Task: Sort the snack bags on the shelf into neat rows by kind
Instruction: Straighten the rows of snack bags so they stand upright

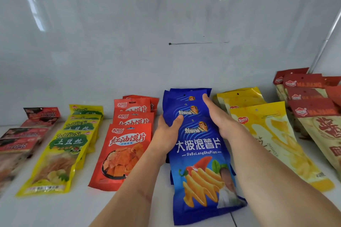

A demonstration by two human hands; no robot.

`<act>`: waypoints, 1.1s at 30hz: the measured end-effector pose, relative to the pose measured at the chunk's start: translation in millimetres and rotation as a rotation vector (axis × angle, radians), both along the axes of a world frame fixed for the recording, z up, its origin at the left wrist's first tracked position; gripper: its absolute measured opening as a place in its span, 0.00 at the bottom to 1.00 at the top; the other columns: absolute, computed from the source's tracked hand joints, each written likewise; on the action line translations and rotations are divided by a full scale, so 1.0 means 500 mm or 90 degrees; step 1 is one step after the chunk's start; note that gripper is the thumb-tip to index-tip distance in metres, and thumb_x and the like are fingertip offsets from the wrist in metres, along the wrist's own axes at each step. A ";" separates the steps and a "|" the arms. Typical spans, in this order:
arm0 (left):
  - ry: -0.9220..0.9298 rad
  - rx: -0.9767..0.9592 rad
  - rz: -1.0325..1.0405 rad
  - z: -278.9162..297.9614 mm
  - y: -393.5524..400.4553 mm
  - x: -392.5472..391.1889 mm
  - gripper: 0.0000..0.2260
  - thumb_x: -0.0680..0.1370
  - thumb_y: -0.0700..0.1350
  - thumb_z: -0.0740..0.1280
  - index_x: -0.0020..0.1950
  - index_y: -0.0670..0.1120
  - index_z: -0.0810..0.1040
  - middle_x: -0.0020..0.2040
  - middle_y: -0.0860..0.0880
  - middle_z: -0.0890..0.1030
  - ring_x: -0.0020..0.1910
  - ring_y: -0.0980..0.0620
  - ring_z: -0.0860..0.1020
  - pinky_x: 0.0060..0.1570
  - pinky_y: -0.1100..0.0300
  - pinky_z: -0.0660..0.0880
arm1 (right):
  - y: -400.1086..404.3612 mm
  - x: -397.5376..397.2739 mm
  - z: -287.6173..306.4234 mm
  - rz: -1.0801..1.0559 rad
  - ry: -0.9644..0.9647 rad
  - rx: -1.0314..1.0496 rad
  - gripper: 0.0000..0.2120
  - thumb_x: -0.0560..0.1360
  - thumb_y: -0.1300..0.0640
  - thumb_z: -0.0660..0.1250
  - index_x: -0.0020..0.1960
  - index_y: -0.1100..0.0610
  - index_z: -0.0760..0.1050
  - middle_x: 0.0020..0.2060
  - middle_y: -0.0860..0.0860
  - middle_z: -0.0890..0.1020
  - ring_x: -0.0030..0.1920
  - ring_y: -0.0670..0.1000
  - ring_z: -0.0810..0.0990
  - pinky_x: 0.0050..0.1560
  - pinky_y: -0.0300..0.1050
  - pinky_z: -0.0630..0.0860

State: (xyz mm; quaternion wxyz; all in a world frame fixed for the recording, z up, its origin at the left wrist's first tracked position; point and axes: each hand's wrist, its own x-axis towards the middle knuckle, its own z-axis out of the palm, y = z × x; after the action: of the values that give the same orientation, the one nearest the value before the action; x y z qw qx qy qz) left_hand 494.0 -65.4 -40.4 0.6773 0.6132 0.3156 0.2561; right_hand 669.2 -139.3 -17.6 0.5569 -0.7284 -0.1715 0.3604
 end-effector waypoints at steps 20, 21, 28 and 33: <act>0.463 0.754 -0.059 -0.059 -0.212 -0.109 0.42 0.71 0.74 0.35 0.81 0.54 0.47 0.83 0.51 0.45 0.80 0.46 0.40 0.78 0.44 0.46 | 0.039 -0.052 0.003 0.074 -0.730 -0.241 0.38 0.75 0.26 0.49 0.79 0.44 0.55 0.80 0.49 0.52 0.79 0.57 0.47 0.74 0.62 0.52; 0.480 0.774 -0.076 -0.056 -0.206 -0.113 0.42 0.71 0.74 0.35 0.81 0.54 0.46 0.83 0.50 0.45 0.80 0.45 0.40 0.78 0.43 0.47 | 0.042 -0.052 0.001 0.086 -0.730 -0.249 0.38 0.75 0.26 0.49 0.78 0.44 0.55 0.80 0.49 0.52 0.79 0.57 0.47 0.74 0.63 0.52; 0.494 0.842 -0.155 -0.049 -0.158 -0.125 0.31 0.81 0.67 0.45 0.81 0.57 0.45 0.83 0.48 0.46 0.81 0.43 0.42 0.77 0.44 0.49 | 0.059 -0.049 -0.006 0.116 -0.718 -0.281 0.39 0.73 0.25 0.49 0.78 0.44 0.54 0.80 0.48 0.52 0.79 0.59 0.48 0.73 0.65 0.53; 0.490 0.832 -0.183 -0.060 -0.143 -0.123 0.30 0.81 0.67 0.44 0.81 0.57 0.42 0.82 0.50 0.42 0.81 0.44 0.40 0.77 0.45 0.48 | 0.064 -0.045 -0.023 0.139 -0.694 -0.310 0.39 0.73 0.24 0.49 0.78 0.42 0.53 0.80 0.48 0.51 0.79 0.59 0.47 0.73 0.64 0.52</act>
State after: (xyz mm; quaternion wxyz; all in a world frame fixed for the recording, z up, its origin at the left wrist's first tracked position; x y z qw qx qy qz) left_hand 432.4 -137.0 -70.4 0.0466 0.9695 0.2304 0.0687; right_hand 646.9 -107.2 -28.9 0.1662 -0.8928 -0.4183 0.0190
